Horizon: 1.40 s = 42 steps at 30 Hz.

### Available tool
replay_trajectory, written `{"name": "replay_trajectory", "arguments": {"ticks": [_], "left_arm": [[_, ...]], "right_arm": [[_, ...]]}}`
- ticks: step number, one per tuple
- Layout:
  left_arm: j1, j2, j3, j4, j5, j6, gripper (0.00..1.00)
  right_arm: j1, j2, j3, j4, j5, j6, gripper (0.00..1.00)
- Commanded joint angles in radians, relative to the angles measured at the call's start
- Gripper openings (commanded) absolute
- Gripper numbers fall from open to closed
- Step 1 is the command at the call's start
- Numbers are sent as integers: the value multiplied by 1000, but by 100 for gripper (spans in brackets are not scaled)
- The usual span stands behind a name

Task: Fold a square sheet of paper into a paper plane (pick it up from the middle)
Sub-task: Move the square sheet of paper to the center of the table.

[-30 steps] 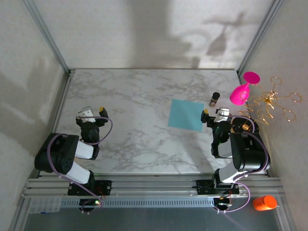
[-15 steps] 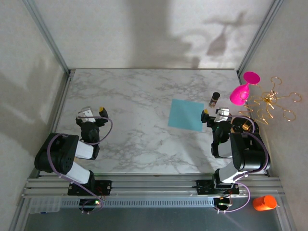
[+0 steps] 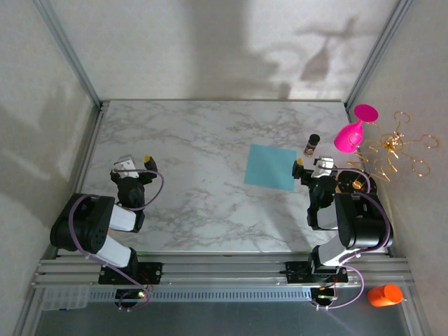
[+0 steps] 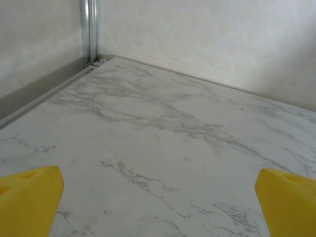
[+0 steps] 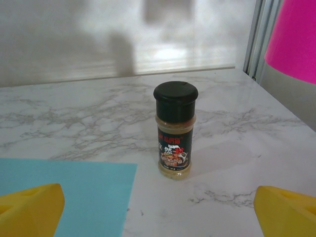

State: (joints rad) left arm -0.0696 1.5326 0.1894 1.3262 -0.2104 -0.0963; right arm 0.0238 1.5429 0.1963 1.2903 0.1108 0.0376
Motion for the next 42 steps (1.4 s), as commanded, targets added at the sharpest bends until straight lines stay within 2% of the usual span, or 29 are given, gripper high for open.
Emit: {"name": "replay_trajectory", "arguments": {"ticks": [1, 5, 9, 11, 15, 18, 21, 23, 29, 37, 42], "left_arm": [[-7, 8, 20, -1, -21, 14, 99], [-16, -47, 32, -58, -91, 1, 99], [-19, -190, 95, -280, -125, -10, 99], [-19, -262, 135, -402, -143, -64, 99], [-24, -384, 249, -696, -99, -231, 99], [-24, -413, 354, -923, -30, -348, 99], [-25, -407, 408, -1044, 64, -421, 99], [-24, -407, 414, -1061, 132, -464, 99], [-32, -373, 425, -1051, 236, -499, 99], [-56, -256, 495, -1097, 257, -522, 99], [-62, -195, 540, -1120, 303, -542, 99]], "right_arm": [[-4, 4, 8, 34, 18, 2, 99], [-4, -76, 6, -23, 30, 2, 99], [14, -212, 111, -299, 51, 8, 99], [27, -263, 178, -464, 74, 62, 99], [53, -273, 395, -910, 52, 221, 99], [95, -248, 489, -1087, -3, 288, 99], [122, -199, 572, -1237, -134, 363, 99], [154, -173, 585, -1258, -205, 402, 98], [223, -67, 604, -1214, -224, 532, 93], [261, 177, 751, -1251, -144, 565, 85], [288, 242, 782, -1271, -112, 584, 84]]}}
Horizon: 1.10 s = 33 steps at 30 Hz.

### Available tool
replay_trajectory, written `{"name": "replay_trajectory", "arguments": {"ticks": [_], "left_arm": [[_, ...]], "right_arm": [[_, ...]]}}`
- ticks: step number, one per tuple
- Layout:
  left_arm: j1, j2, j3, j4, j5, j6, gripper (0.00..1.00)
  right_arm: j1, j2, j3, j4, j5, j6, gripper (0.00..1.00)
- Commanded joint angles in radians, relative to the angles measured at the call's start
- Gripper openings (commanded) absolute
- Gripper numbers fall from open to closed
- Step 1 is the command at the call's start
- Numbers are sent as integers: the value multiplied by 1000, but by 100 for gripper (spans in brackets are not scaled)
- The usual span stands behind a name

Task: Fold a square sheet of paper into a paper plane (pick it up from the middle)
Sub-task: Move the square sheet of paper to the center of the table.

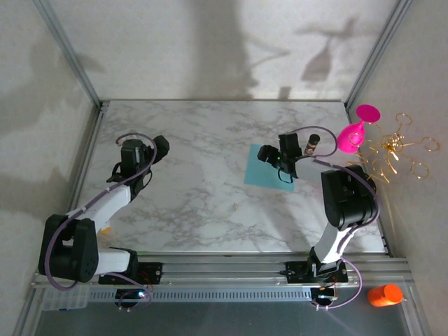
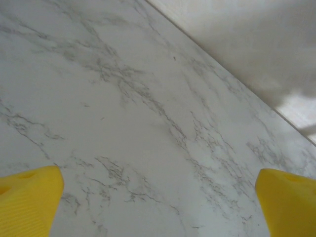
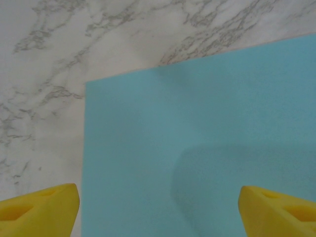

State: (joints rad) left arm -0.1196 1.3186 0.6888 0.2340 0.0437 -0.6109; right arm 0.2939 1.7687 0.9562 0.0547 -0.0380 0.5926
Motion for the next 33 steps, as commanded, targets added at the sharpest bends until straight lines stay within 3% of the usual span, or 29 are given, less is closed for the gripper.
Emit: {"name": "replay_trajectory", "arguments": {"ticks": [1, 7, 13, 19, 24, 27, 33], "left_arm": [[-12, 33, 54, -39, 61, -30, 99], [-21, 69, 80, -55, 55, -29, 99], [-43, 89, 99, -52, 76, -13, 99], [-70, 92, 117, -70, 71, -8, 99], [-92, 106, 141, -80, 66, -50, 99], [-124, 127, 176, -129, 56, -68, 99], [-243, 183, 245, -308, 2, -113, 99]], "right_arm": [[28, 17, 10, -27, 38, 41, 84], [114, 15, -58, -13, 47, 145, 85], [279, 7, -131, 60, 30, 337, 85], [420, 55, -58, 119, -41, 507, 86], [462, 33, -29, 226, -97, 554, 84], [456, -58, -23, 211, -34, 515, 85], [406, -288, -116, 51, 234, 337, 91]]}}
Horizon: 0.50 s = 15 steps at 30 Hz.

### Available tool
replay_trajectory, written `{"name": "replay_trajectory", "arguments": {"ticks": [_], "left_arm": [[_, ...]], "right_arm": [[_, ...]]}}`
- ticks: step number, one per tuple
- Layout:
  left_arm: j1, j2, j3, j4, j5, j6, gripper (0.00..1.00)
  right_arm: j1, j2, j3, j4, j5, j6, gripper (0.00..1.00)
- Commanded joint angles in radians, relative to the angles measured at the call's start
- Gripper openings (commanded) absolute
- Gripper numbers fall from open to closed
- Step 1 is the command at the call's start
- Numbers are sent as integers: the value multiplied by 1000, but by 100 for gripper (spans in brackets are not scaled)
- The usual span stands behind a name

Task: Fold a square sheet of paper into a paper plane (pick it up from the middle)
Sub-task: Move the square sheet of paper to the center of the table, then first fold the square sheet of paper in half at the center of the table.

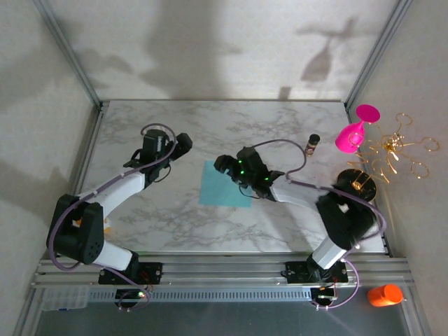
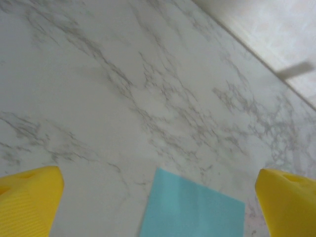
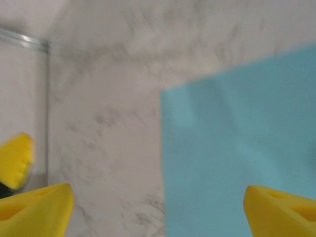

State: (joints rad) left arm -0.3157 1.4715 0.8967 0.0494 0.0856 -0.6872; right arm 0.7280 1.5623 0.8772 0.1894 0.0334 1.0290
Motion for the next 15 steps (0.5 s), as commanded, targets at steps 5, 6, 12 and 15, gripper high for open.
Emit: {"name": "replay_trajectory", "arguments": {"ticks": [5, 6, 12, 15], "left_arm": [[-211, 137, 136, -268, -95, -15, 99], [-245, 165, 164, -294, -117, -6, 99], [-399, 386, 391, -491, -245, 6, 99], [-437, 484, 491, -560, -255, 0, 97]], "right_arm": [[-126, -158, -71, -151, 274, -328, 98], [-138, -159, -69, -158, 286, -361, 99], [-235, -144, -80, -178, 300, -398, 99], [-280, -151, -109, -157, 280, -388, 99]]}}
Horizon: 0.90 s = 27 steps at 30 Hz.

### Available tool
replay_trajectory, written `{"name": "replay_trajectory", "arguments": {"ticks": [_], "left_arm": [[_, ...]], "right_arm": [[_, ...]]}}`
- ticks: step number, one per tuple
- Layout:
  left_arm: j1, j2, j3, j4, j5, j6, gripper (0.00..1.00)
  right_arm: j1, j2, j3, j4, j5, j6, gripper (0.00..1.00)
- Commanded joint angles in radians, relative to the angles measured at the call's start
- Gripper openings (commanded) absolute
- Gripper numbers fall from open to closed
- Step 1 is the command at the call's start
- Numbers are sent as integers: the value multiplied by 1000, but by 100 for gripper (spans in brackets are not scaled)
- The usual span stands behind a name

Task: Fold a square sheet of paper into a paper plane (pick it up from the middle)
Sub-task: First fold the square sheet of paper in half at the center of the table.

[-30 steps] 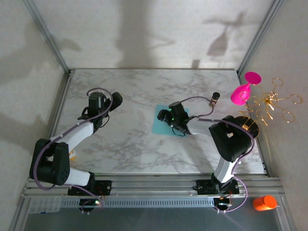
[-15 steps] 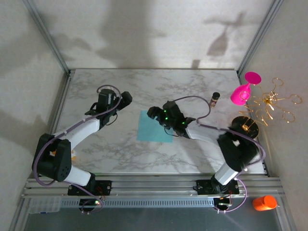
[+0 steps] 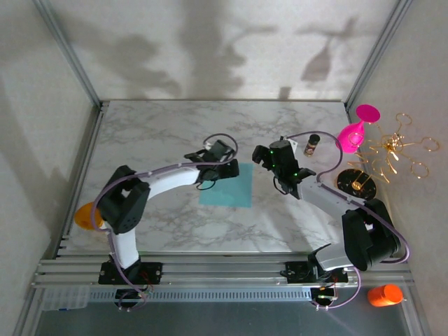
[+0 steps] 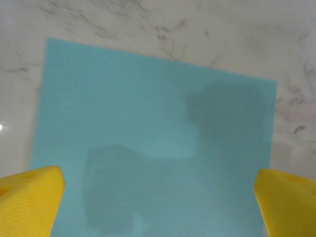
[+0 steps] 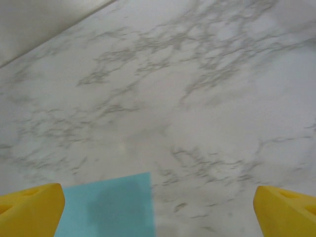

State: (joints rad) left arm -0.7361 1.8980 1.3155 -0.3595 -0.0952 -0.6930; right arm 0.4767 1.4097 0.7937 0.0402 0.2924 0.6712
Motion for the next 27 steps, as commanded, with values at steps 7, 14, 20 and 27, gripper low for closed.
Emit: {"name": "replay_trajectory", "arguments": {"ticks": [7, 14, 20, 27], "left_arm": [[-42, 192, 213, -261, -26, 52, 89], [-52, 279, 311, -312, -16, 70, 85], [-56, 305, 333, -331, -21, 74, 82], [-60, 331, 319, -342, -33, 59, 80]], "right_arm": [[-110, 11, -56, 7, -56, -2, 99], [-142, 43, -67, 29, -100, 16, 99], [-144, 65, -58, 23, -109, 24, 99], [-144, 80, -58, 27, -116, 38, 99]]}}
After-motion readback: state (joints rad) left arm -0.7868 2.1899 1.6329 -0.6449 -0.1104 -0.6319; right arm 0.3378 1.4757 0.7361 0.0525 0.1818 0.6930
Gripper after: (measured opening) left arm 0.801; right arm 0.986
